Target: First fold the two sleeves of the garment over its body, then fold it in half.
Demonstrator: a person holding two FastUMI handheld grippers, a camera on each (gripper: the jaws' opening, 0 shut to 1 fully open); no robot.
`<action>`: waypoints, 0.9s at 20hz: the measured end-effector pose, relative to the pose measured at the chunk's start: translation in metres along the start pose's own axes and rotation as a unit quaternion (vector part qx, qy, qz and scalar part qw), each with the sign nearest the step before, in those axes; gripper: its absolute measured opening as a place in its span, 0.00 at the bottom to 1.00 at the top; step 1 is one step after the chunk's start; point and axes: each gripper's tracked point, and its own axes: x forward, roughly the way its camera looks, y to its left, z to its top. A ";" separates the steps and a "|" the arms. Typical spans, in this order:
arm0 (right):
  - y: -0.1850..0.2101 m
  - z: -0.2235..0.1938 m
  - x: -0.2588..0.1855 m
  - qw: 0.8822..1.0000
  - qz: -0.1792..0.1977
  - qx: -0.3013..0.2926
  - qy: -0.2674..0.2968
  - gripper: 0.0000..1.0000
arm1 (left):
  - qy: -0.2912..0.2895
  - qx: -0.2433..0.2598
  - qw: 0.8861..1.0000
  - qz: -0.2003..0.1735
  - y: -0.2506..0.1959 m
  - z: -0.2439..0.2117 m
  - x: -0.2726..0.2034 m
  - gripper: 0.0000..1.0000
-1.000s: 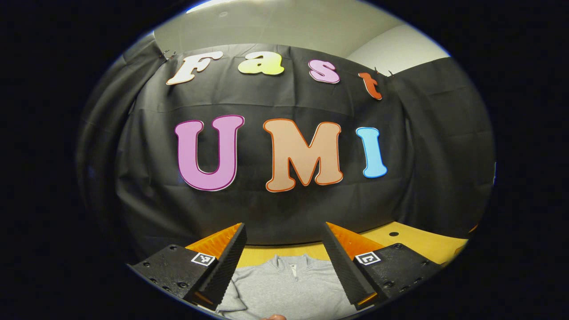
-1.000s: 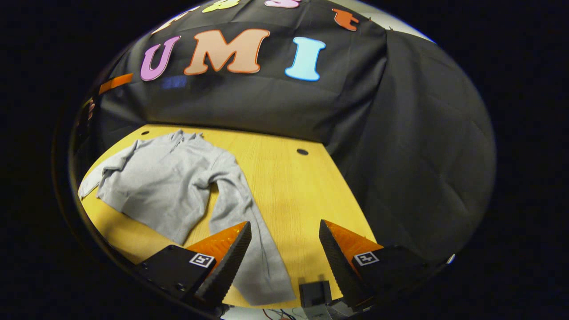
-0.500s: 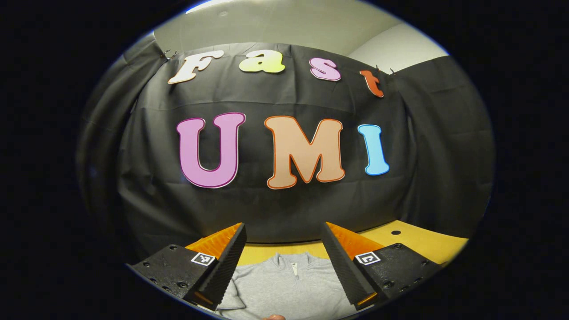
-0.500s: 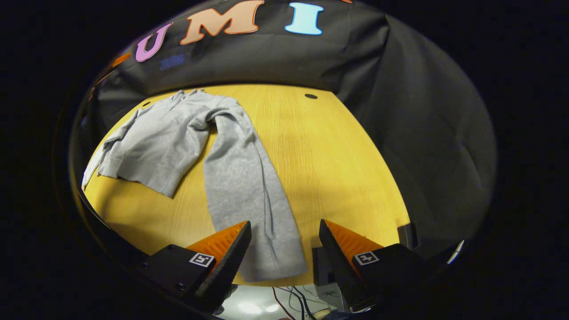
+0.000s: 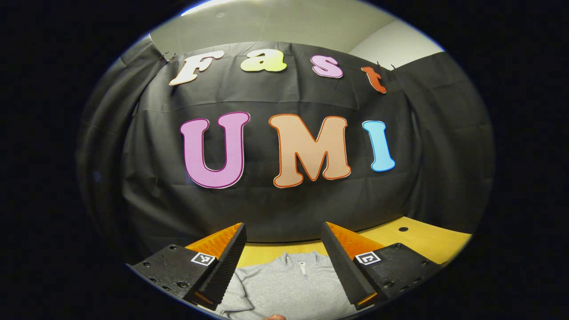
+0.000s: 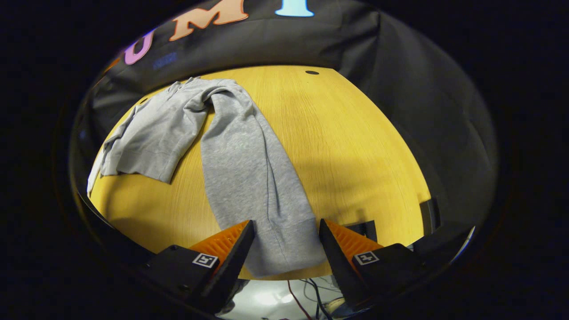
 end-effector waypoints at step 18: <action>0.025 0.020 -0.001 0.993 -0.005 0.120 -0.022 0.10 | -0.013 0.009 1.000 0.005 0.013 0.012 -0.007 0.98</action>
